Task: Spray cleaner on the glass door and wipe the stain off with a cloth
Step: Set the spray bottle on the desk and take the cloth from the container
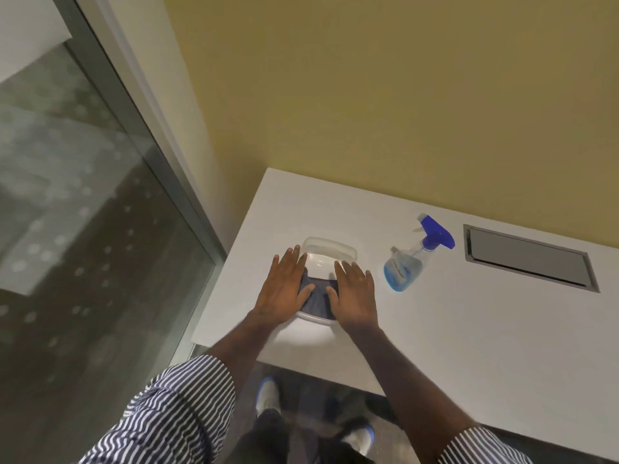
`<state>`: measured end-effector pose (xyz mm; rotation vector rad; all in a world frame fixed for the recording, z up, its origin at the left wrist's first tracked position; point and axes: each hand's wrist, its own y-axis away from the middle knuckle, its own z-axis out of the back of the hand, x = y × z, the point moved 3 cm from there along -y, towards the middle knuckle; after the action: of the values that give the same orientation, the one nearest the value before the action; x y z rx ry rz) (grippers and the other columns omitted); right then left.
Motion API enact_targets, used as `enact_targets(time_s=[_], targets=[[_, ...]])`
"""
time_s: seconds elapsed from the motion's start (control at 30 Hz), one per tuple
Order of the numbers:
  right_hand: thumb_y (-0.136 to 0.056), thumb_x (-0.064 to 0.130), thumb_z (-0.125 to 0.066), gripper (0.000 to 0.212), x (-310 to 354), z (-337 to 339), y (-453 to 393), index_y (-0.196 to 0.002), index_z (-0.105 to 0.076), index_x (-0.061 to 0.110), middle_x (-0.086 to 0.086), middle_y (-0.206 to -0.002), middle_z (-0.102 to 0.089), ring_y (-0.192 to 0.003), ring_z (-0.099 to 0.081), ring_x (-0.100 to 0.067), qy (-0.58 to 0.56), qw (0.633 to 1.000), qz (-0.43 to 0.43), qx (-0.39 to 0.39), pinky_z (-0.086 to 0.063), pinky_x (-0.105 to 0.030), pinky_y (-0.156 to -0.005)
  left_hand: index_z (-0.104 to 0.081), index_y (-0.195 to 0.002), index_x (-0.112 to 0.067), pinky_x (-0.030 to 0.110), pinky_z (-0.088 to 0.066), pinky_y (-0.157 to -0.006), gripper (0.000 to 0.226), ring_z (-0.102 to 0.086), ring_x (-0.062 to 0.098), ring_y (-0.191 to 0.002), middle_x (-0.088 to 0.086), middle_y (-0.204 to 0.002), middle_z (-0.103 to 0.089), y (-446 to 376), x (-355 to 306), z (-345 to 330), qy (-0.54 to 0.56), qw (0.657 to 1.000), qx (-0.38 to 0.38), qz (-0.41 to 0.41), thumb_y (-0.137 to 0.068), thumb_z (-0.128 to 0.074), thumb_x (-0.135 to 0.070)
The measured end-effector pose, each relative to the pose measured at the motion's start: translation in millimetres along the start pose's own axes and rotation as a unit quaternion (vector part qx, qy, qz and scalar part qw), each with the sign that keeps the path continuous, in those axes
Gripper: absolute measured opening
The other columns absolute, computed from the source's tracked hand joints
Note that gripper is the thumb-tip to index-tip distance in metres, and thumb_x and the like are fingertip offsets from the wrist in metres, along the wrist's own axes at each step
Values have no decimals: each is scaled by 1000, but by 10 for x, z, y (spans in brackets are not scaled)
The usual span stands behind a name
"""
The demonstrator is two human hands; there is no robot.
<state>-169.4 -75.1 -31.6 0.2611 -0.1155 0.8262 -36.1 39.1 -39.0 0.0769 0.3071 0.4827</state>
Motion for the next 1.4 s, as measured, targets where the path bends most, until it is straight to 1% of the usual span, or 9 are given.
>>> enact_targets(time_s=[0.07, 0.13, 0.2, 0.43, 0.6, 0.77, 0.93, 1.27, 1.4], targets=[[-107, 39, -41, 53, 69, -22, -79, -156, -39, 21, -2, -163, -41, -153, -32, -22, -5, 1000, 9, 8, -7, -45, -128, -17, -162, -5, 52, -10, -131, 74, -12, 35, -160, 17, -171, -10, 35, 5, -17, 4, 998, -44, -36, -107, -42, -47], [-105, 34, -43, 51, 137, -56, -151, -153, -44, 17, -5, -157, -48, -148, -38, -24, 7, 1000, 21, 16, -5, -46, -127, -52, -143, 6, 60, -44, -113, 62, -46, 44, -143, 25, -153, -47, 60, -6, -52, -14, 985, -139, -102, -100, -65, -36], [-104, 34, -45, 50, 197, -100, -228, -150, -48, 15, -7, -153, -52, -146, -41, -26, 44, 998, 28, 41, -1, -49, -127, -65, -130, 7, 60, -54, -100, 56, -57, 44, -132, 25, -140, -61, 35, 6, -125, -38, 976, -175, -123, -94, -75, -34], [-105, 50, -43, 49, 238, -188, -407, -135, -60, 15, -5, -140, -62, -145, -43, -28, 160, 977, 6, 138, 9, -61, -125, -26, -162, -12, 54, -16, -130, 81, -21, 32, -159, 10, -171, -21, -186, 88, -353, 4, 1000, 12, -15, -101, -46, -62], [-105, 52, -41, 59, 222, -320, -434, -148, -49, 13, -7, -154, -51, -153, -30, -30, 167, 971, 47, 163, 7, -61, -126, -22, -162, -6, 55, -19, -128, 77, -20, 37, -158, 16, -171, -17, -181, 129, -459, 9, 999, -16, -34, -103, -45, -51], [-102, 55, -44, 65, 257, -453, -506, -151, -45, 14, -6, -147, -57, -145, -42, -30, 145, 973, 55, 170, 8, -63, -124, -13, -163, -7, 52, -15, -130, 75, -10, 35, -160, 15, -172, -9, -200, 151, -527, 49, 998, -22, -41, -106, -28, -54], [-102, 43, -48, 47, 273, -452, -588, -137, -59, 14, -8, -135, -63, -135, -52, -29, 131, 976, 50, 164, 7, -65, -126, -11, -162, -5, 56, -19, -128, 66, -5, 36, -160, 16, -171, -4, -184, 142, -540, 83, 996, -19, -40, -110, -32, -39], [-95, 34, -56, 35, 196, -472, -616, -124, -62, 16, -2, -124, -69, -129, -57, -27, 7, 992, 25, 126, 7, -54, -127, -4, -161, -14, 57, -16, -128, 66, -2, 34, -160, 12, -172, -2, -167, 129, -488, 116, 992, -29, -35, -107, -13, -51], [-95, 35, -64, 40, 182, -435, -606, -130, -60, 15, -7, -123, -71, -127, -59, -30, -80, 992, 5, 100, -14, -52, -130, -3, -161, -15, 58, -15, -129, 66, -1, 33, -160, 11, -172, 2, -154, 144, -508, 151, 987, -37, -40, -107, -17, -50]])
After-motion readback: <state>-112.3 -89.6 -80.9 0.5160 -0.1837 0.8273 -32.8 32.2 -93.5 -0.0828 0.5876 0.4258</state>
